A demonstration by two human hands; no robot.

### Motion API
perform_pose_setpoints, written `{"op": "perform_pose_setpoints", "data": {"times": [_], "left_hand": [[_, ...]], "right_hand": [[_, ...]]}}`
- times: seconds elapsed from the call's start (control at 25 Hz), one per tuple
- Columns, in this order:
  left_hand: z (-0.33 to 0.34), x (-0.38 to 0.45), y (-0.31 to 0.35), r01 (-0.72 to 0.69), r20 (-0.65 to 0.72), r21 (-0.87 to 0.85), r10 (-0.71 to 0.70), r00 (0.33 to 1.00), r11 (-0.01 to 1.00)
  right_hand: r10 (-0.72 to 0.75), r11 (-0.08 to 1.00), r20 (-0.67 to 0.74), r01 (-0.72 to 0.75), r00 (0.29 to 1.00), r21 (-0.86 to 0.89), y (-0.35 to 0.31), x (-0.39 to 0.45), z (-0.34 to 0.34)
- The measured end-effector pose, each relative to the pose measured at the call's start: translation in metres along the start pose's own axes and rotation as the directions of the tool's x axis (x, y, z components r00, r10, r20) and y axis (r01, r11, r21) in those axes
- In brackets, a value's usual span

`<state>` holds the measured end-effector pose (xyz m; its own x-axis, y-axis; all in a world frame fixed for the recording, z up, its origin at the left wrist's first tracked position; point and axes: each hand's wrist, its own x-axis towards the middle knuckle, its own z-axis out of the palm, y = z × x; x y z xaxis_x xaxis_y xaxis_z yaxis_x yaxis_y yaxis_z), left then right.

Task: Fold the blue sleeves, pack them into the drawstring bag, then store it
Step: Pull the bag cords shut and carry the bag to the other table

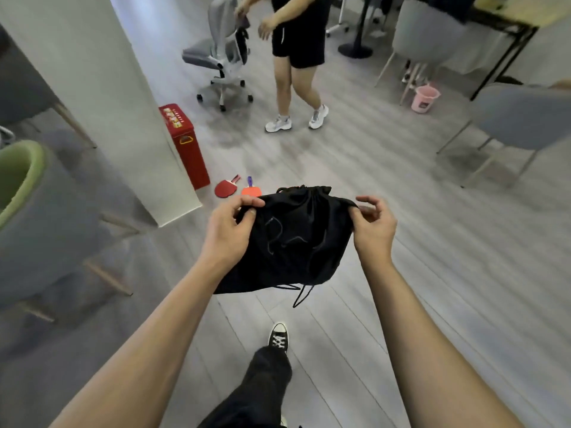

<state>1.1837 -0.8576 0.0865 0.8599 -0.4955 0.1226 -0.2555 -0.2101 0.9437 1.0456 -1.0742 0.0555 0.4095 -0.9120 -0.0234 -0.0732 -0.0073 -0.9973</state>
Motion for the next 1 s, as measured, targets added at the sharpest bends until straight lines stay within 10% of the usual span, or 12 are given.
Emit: {"op": "perform_pose_setpoints", "data": {"times": [0.52,1.0], "left_hand": [[0.276,0.297,0.041,-0.055,0.336,-0.063,0.073,0.939,0.997],[0.474,0.596,0.085,-0.001,0.362,0.015,-0.005,0.932,1.0]], "right_hand": [[0.095,0.993,-0.309,-0.07,0.946,0.091,-0.016,0.329,-0.081],[0.033,0.997,-0.271,-0.011,0.962,0.079,-0.034,0.711,-0.055]]}}
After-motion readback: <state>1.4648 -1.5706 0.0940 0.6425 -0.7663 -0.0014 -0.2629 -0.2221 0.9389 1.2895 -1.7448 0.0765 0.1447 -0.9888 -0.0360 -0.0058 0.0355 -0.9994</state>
